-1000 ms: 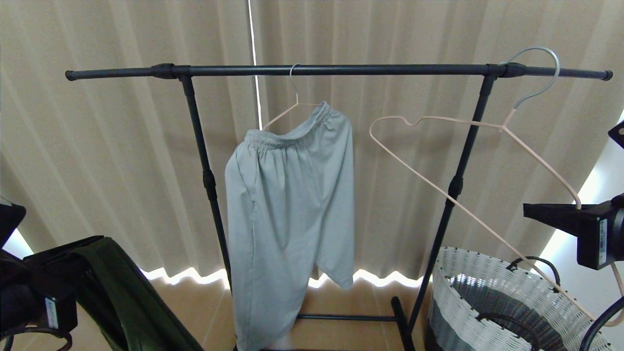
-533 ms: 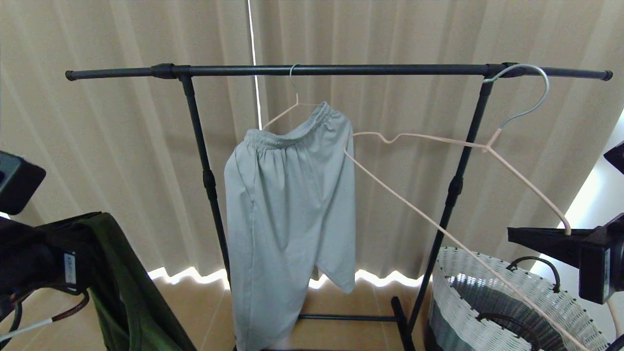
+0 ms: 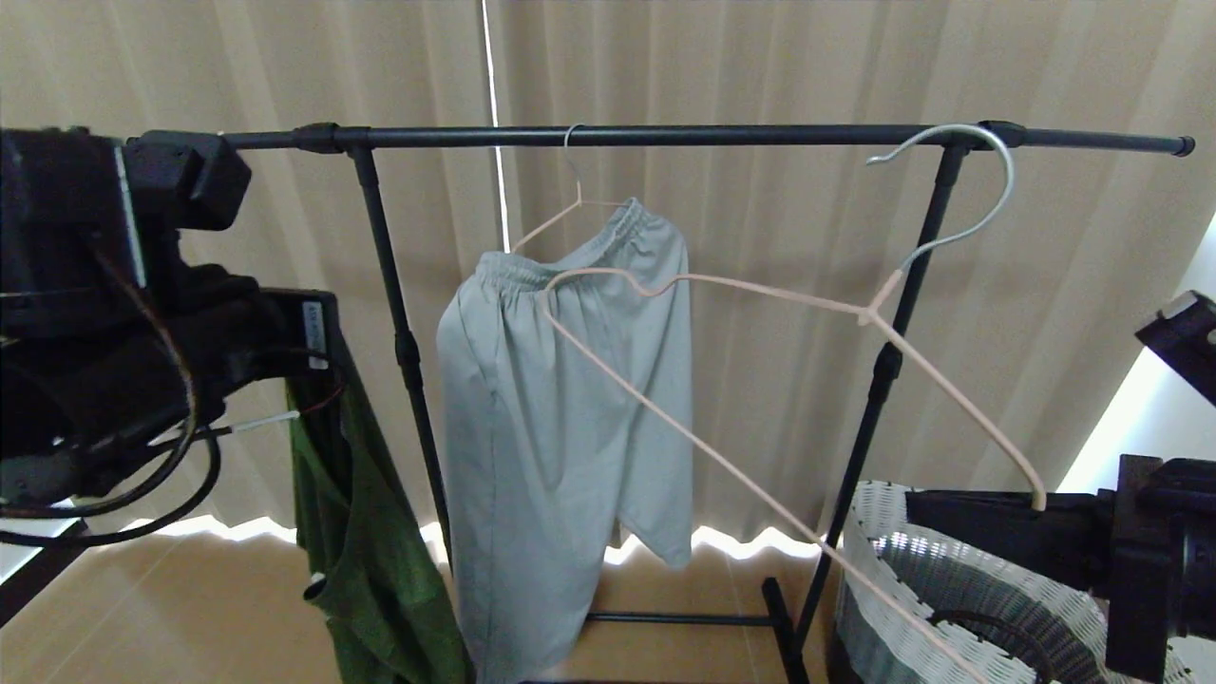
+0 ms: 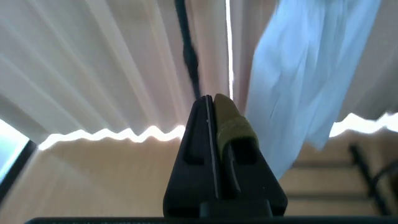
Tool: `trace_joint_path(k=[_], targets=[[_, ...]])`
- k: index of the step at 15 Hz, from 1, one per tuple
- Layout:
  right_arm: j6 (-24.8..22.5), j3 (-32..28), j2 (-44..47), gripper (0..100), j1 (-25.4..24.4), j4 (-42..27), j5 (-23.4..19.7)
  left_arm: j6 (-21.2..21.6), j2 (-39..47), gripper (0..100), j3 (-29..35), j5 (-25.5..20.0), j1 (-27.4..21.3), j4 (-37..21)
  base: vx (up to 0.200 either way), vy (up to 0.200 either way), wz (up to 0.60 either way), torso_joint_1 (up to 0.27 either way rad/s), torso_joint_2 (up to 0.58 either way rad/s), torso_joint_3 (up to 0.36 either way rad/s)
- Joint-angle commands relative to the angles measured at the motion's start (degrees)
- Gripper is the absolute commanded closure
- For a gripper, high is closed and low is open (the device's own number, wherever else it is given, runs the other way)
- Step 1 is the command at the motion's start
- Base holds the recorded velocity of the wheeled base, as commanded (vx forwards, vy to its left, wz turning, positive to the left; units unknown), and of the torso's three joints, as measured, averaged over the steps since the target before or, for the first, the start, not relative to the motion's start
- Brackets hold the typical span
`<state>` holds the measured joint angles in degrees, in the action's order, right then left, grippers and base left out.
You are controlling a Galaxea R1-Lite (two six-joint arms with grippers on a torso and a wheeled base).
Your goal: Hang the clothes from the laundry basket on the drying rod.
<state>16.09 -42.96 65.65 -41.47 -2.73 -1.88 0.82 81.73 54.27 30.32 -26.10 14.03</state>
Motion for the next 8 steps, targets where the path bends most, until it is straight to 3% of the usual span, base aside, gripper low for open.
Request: trace_joint_path(k=[1, 5, 8], targets=[[1.31, 0.68, 2.47, 100, -4.23, 0.62, 0.03, -0.9, 7.22, 100, 5.67, 1.59, -2.55, 0.03, 0.0, 0.0, 0.0, 0.0, 0.0, 0.0], [1.4, -0.11, 6.34, 100, -7.31, 1.15, 0.12, -3.01, 8.01, 100, 7.34, 1.59, -5.36, 0.29, 0.0, 0.0, 0.0, 0.0, 0.0, 0.0], [1.31, -0.02, 9.68, 100, -7.31, 6.33, 0.38, -3.54, 7.92, 100, 7.43, 1.67, -6.33, 0.29, 0.0, 0.0, 0.0, 0.0, 0.0, 0.0]])
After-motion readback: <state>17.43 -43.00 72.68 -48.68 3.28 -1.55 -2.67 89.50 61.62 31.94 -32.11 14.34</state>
